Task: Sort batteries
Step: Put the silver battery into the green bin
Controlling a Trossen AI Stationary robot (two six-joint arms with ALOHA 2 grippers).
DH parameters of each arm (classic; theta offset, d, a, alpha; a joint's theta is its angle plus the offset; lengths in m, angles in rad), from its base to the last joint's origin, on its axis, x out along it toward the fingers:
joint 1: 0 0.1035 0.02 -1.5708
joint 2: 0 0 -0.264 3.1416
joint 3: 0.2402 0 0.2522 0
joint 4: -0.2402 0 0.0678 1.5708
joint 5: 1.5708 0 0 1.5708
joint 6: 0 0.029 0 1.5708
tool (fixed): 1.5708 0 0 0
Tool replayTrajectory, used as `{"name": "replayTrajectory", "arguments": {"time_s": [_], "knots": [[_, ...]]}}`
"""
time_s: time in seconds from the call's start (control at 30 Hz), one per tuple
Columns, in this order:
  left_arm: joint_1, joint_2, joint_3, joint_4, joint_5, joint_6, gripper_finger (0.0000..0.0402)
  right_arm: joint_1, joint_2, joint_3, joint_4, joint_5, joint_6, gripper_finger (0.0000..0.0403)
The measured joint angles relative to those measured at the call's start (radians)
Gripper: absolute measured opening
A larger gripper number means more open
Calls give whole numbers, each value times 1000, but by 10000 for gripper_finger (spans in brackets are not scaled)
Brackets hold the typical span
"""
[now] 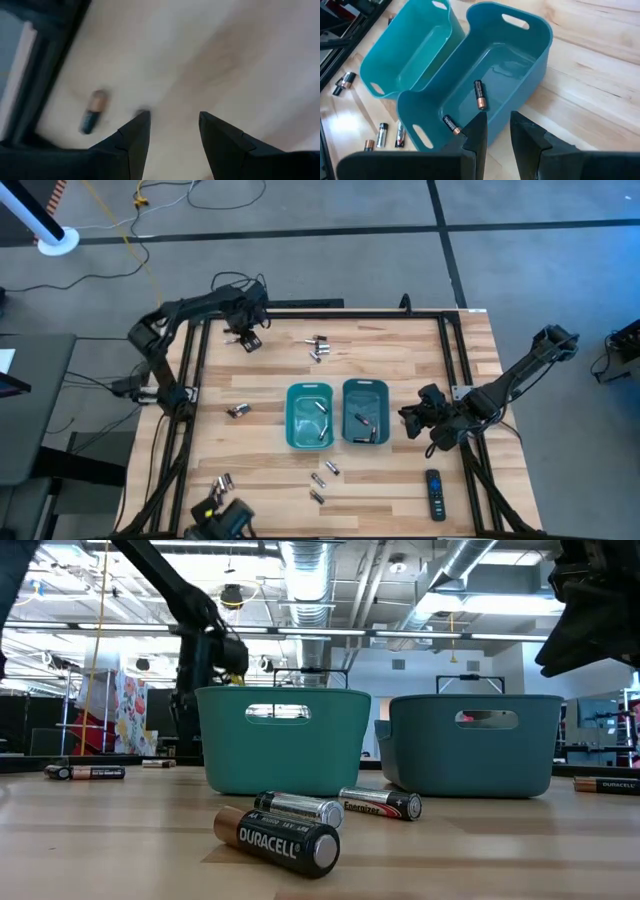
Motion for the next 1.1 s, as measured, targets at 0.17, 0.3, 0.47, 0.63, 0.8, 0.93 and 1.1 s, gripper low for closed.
{"name": "replayTrajectory", "arguments": {"time_s": [0.17,0.3,0.47,0.63,0.8,0.93,1.1], "knots": [[50,82,67,-38,-66,86,166,-18,0,0,0,0,0,103],[78,127,124,-111,-71,127,166,-31,0,0,0,-1,0,103],[97,168,157,-195,-66,180,166,-46,0,0,0,-1,-1,103],[98,196,153,-214,-53,213,166,-55,0,0,-1,-1,-2,103],[99,237,153,-213,-58,224,166,-54,0,0,-4,-1,-2,103],[100,278,152,-214,-67,239,166,-54,0,0,-3,-1,-2,103],[100,323,156,-236,-73,240,160,-54,0,0,0,-1,-2,103]]}}
